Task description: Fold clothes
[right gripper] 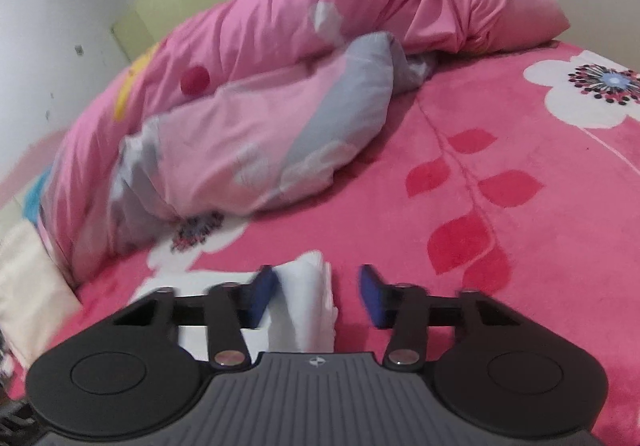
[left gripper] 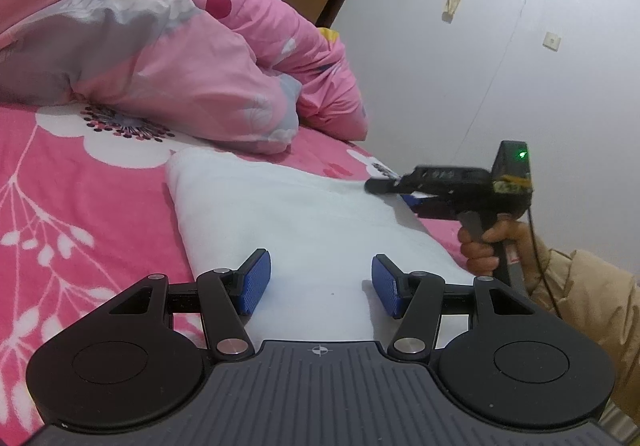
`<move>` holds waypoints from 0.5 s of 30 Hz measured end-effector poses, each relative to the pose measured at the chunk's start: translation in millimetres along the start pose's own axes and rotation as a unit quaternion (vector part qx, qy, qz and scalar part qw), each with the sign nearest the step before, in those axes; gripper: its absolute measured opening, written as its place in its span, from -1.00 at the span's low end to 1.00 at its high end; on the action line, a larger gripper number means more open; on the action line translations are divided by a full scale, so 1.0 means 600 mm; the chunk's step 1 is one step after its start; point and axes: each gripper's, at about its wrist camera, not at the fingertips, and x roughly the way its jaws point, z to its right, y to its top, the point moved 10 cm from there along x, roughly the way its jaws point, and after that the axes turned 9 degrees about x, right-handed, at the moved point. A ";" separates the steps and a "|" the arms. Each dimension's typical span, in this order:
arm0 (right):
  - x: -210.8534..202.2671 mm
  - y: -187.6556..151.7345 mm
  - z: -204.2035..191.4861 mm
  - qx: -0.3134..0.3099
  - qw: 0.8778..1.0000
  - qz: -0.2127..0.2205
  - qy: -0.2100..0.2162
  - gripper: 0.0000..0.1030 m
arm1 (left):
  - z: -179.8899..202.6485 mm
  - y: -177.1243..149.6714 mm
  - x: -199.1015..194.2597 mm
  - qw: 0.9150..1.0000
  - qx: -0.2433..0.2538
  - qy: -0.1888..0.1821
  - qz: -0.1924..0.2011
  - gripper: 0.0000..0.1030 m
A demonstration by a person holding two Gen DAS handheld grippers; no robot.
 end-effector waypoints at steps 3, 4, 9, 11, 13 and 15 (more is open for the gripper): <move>-0.001 0.003 -0.018 -0.022 0.999 0.020 0.011 -0.86 | -0.004 0.001 -0.003 1.000 -0.008 0.001 0.007 0.09; -0.004 0.005 -0.027 -0.034 0.999 0.028 0.017 -0.87 | -0.006 0.001 -0.005 1.000 -0.011 0.004 0.009 0.09; 0.002 0.021 -0.061 -0.064 0.996 0.044 0.048 -0.87 | -0.018 0.002 -0.016 0.999 -0.023 0.031 0.026 0.08; 0.014 0.024 -0.053 -0.062 0.996 0.041 0.047 -0.87 | -0.024 0.003 -0.018 0.998 -0.033 0.037 0.031 0.09; 0.035 0.018 -0.032 -0.054 0.998 0.021 0.031 -0.87 | -0.028 0.003 -0.018 0.998 -0.041 0.036 0.030 0.08; 0.061 0.004 0.000 -0.013 1.000 -0.015 0.021 -0.84 | -0.028 0.003 -0.017 0.998 -0.041 0.036 0.030 0.09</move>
